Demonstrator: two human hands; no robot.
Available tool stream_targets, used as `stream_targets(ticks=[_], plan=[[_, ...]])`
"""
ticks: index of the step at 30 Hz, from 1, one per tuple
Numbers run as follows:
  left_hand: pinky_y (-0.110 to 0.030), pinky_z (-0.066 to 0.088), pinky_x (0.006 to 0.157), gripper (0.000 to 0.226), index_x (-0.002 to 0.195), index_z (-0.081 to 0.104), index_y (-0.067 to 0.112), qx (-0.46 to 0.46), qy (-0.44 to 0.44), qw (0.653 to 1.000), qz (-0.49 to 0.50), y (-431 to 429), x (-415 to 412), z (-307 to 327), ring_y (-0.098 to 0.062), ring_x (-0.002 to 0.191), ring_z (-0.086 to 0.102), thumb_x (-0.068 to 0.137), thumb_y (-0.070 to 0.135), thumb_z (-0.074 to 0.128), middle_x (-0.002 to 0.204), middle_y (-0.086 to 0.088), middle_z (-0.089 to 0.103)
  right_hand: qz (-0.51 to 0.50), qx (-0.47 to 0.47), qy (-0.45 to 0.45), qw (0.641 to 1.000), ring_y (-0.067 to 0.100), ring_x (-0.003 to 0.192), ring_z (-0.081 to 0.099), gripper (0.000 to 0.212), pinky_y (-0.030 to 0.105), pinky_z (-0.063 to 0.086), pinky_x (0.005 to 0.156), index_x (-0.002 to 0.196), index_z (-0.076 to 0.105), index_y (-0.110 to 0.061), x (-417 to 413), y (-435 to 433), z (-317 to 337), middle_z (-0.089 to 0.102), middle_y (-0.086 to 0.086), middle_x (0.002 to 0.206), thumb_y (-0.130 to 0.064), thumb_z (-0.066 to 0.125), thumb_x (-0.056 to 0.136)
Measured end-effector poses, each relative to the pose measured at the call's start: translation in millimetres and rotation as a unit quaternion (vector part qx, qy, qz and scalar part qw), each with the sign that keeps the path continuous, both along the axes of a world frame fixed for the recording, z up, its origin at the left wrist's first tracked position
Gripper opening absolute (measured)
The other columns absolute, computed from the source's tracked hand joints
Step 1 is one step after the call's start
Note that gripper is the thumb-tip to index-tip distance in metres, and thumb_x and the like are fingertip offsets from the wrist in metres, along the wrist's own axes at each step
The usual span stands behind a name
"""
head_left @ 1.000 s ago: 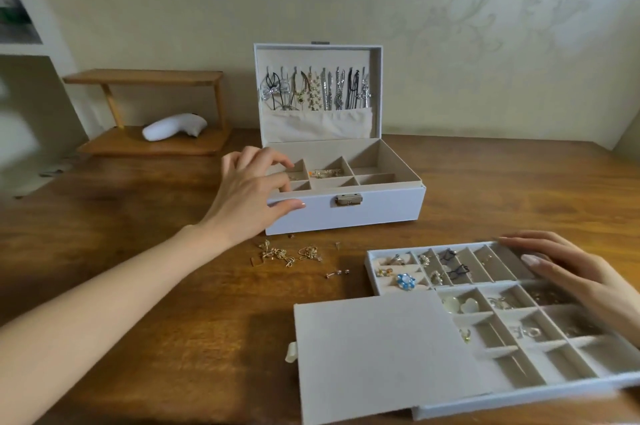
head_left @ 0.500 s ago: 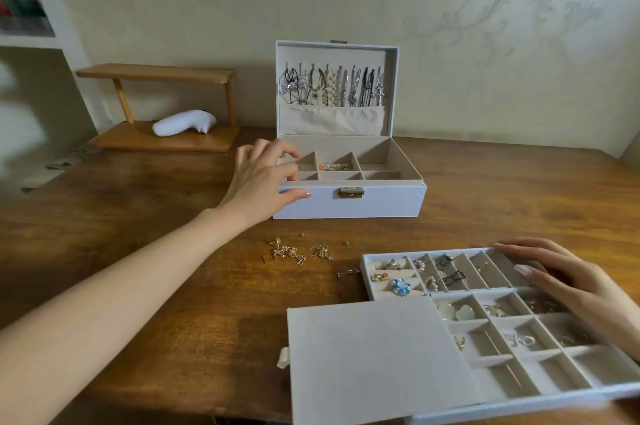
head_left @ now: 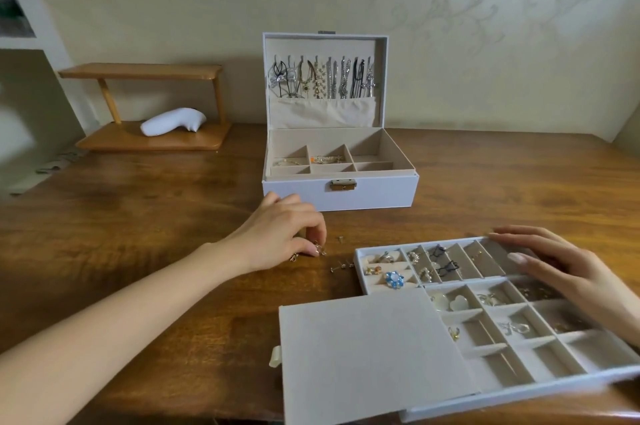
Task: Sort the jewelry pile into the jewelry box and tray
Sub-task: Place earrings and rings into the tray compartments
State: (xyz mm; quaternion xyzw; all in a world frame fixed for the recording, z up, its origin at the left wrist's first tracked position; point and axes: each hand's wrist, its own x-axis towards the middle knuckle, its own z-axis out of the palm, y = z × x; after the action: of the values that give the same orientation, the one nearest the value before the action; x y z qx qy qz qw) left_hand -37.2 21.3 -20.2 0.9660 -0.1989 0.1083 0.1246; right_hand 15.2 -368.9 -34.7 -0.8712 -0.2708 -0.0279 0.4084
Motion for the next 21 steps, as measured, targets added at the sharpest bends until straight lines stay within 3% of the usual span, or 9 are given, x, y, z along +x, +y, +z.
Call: stream_targets(ticks=[6,8,11,14,17,21], plan=[[-0.024,0.029,0.086,0.019,0.080,0.048,0.034,-0.023,0.062,0.998,0.020,1,5,4,0.005,0.085,0.041,0.084,0.034,0.067,0.083,0.022,0.047,-0.010,0.006,0.004,1.000,-0.009,0.114,0.052,0.029,0.001,0.038,0.088,0.108,0.066,-0.048,-2,-1,4,0.057,-0.029,0.122,-0.035,0.060,0.082],[-0.020,0.033,0.079,0.019,0.079,0.051,0.033,-0.055,0.079,0.995,0.029,0,5,5,-0.002,0.082,0.046,0.083,0.031,0.069,0.085,0.019,0.050,-0.018,0.004,-0.007,1.000,-0.008,0.114,0.053,0.025,0.005,0.041,0.089,0.107,0.066,-0.049,-3,-1,6,0.058,-0.029,0.122,-0.053,0.062,0.082],[-0.017,0.042,0.069,0.014,0.084,0.058,0.022,-0.193,0.113,0.974,0.026,-2,4,18,-0.007,0.077,0.053,0.081,0.021,0.071,0.086,0.011,0.059,-0.030,0.011,-0.036,0.999,-0.006,0.115,0.052,0.049,0.021,0.047,0.088,0.109,0.065,-0.048,-6,-1,16,0.058,-0.026,0.122,-0.075,0.055,0.070],[-0.011,0.043,0.072,0.013,0.086,0.059,0.015,-0.316,0.131,0.940,0.002,-9,4,42,-0.007,0.081,0.057,0.079,0.015,0.070,0.090,0.000,0.066,-0.034,0.062,-0.052,0.996,-0.002,0.114,0.055,0.043,0.023,0.047,0.094,0.107,0.066,-0.046,-12,10,37,0.062,-0.021,0.119,-0.067,0.057,0.071],[-0.024,0.047,0.085,0.010,0.087,0.060,0.014,-0.426,0.172,0.888,-0.004,-29,6,58,-0.013,0.091,0.064,0.080,0.012,0.068,0.091,-0.005,0.069,-0.006,0.121,-0.030,0.992,0.002,0.106,0.063,0.031,0.019,0.048,0.092,0.103,0.070,-0.037,-21,34,57,0.069,-0.016,0.110,-0.052,0.069,0.076],[-0.027,0.047,0.076,0.018,0.091,0.063,0.013,-0.519,0.245,0.818,-0.030,-67,10,67,-0.012,0.083,0.068,0.074,0.017,0.067,0.084,0.000,0.073,0.053,0.143,0.014,0.988,0.023,0.088,0.068,0.029,0.032,0.053,0.084,0.099,0.072,-0.024,-30,77,69,0.072,0.004,0.090,-0.023,0.072,0.071]])
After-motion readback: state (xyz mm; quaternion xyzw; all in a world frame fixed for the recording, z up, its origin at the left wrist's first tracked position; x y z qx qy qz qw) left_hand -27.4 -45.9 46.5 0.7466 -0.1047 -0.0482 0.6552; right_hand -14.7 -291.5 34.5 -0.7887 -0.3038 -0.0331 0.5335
